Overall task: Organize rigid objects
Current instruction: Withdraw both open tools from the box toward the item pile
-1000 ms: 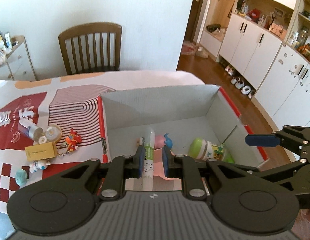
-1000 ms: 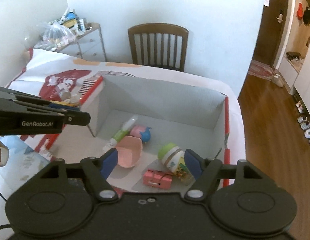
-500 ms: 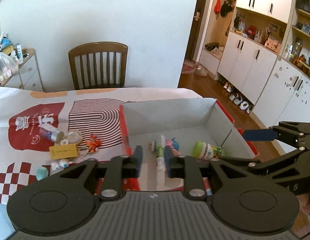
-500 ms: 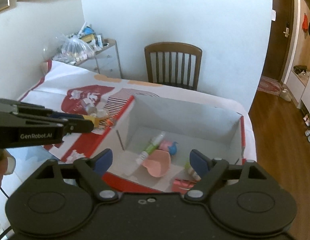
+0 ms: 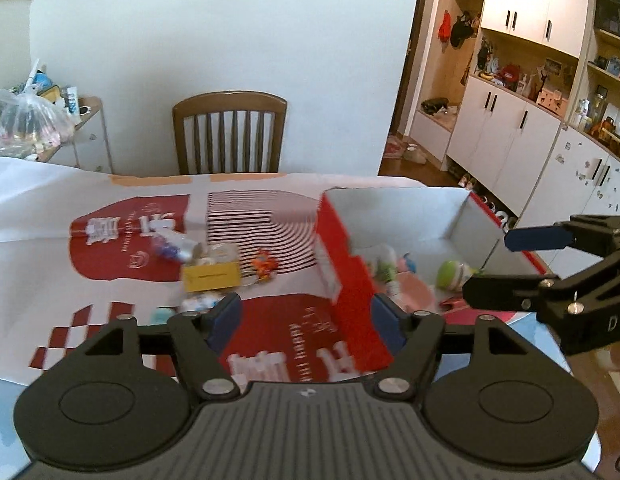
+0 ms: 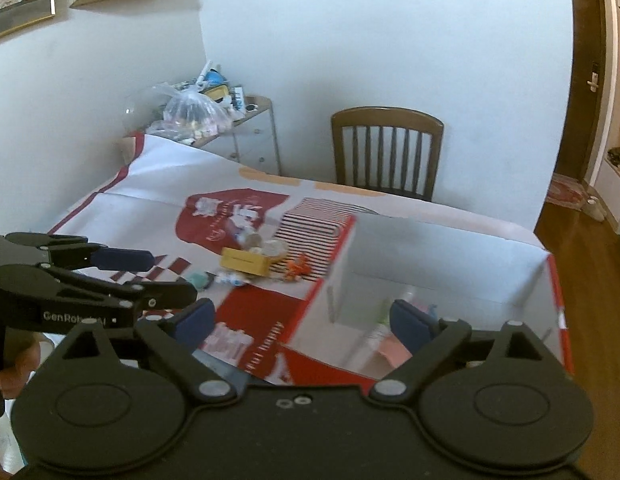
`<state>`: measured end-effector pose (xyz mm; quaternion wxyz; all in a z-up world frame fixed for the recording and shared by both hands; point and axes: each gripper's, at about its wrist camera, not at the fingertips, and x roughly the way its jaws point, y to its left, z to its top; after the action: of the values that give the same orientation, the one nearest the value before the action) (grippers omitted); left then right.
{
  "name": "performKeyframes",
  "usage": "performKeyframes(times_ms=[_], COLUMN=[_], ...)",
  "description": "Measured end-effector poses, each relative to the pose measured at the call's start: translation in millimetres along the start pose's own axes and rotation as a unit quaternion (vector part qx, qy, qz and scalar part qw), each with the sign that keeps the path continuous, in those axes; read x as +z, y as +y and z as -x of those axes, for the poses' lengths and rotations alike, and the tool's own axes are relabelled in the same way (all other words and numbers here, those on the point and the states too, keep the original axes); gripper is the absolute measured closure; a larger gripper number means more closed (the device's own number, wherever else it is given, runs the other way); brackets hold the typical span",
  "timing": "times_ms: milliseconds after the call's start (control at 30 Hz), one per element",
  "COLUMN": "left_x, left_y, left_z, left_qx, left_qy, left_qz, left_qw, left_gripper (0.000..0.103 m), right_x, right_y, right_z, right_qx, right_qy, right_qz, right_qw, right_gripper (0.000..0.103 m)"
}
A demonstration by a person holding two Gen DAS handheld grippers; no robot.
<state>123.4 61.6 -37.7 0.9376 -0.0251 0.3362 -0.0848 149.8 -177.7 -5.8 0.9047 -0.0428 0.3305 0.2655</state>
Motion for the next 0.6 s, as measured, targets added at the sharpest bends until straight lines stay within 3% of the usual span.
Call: performKeyframes(times_ms=[67, 133, 333, 600], left_x=[-3.4, -6.4, -13.0, -22.1], left_y=[15.1, 29.7, 72.0, 117.6], left_z=[3.2, 3.4, -3.5, -27.0], left_qx=[-0.001, -0.002, -0.008, -0.025], left_qy=[0.000, 0.001, 0.008, 0.023], left_qz=[0.001, 0.002, 0.005, 0.021], left_qw=[1.0000, 1.0000, 0.9999, 0.9992], left_gripper=[0.031, 0.024, 0.018, 0.017], right_x=[2.5, 5.5, 16.8, 27.3], right_y=[11.6, 22.1, 54.3, 79.9], right_z=[-5.7, -11.7, -44.3, -93.5], right_qx=[0.000, 0.002, -0.002, -0.020], right_qy=[-0.001, -0.002, 0.010, 0.037], right_qz=[-0.002, -0.002, -0.005, -0.023], right_qw=[1.000, 1.000, 1.000, 0.999], right_gripper=[0.004, 0.000, 0.000, 0.000])
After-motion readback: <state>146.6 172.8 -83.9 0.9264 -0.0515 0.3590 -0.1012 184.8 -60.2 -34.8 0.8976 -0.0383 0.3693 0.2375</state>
